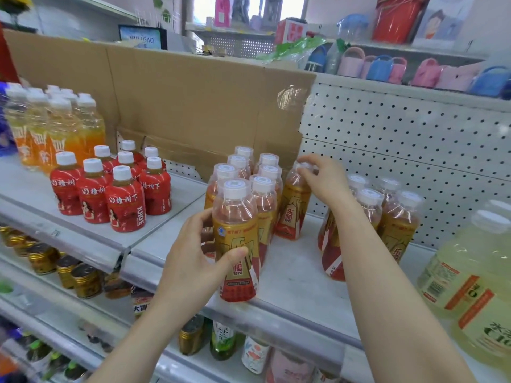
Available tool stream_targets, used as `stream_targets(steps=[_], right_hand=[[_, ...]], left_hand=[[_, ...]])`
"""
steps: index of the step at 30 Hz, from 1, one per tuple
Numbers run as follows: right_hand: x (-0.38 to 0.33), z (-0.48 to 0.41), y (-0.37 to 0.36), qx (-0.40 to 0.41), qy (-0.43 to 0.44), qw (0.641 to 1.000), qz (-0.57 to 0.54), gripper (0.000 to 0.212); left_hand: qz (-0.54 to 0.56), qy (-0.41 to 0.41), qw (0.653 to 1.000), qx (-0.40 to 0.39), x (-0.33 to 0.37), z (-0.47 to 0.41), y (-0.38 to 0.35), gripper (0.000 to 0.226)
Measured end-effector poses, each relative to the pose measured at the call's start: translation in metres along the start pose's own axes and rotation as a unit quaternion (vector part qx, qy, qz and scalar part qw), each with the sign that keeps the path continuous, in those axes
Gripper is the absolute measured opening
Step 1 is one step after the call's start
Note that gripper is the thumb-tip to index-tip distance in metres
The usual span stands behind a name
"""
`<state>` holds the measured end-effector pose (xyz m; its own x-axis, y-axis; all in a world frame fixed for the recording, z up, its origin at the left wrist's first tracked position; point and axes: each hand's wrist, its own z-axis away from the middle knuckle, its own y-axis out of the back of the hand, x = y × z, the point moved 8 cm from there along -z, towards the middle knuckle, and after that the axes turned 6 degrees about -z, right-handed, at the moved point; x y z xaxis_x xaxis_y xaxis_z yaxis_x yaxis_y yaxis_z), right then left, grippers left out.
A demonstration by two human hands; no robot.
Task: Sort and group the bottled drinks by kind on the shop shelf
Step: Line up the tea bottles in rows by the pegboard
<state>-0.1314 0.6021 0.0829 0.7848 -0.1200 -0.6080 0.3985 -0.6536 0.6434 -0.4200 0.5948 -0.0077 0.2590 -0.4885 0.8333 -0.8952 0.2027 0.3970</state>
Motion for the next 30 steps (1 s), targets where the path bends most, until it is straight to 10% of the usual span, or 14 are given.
stream_targets(steps=[10, 15, 19, 24, 30], right_hand=[[-0.038, 0.048, 0.024, 0.028, 0.062, 0.996, -0.056, 0.027], [-0.073, 0.137, 0.012, -0.155, 0.067, 0.975, -0.143, 0.045], [-0.051, 0.147, 0.028, -0.073, 0.039, 0.988, -0.128, 0.051], [-0.027, 0.14, 0.035, -0.019, 0.007, 0.999, -0.025, 0.058], [-0.029, 0.114, 0.017, 0.01, 0.023, 0.999, 0.042, 0.064]], left_hand=[[-0.006, -0.029, 0.999, -0.023, 0.008, 0.005, -0.006, 0.066], [-0.013, -0.072, 0.996, -0.041, 0.027, 0.005, -0.029, 0.063], [-0.063, -0.147, 0.985, -0.064, 0.046, 0.002, -0.05, 0.061], [-0.185, -0.279, 0.933, 0.133, 0.068, -0.022, -0.021, 0.05], [-0.317, -0.295, 0.897, 0.084, 0.055, -0.058, -0.035, 0.079]])
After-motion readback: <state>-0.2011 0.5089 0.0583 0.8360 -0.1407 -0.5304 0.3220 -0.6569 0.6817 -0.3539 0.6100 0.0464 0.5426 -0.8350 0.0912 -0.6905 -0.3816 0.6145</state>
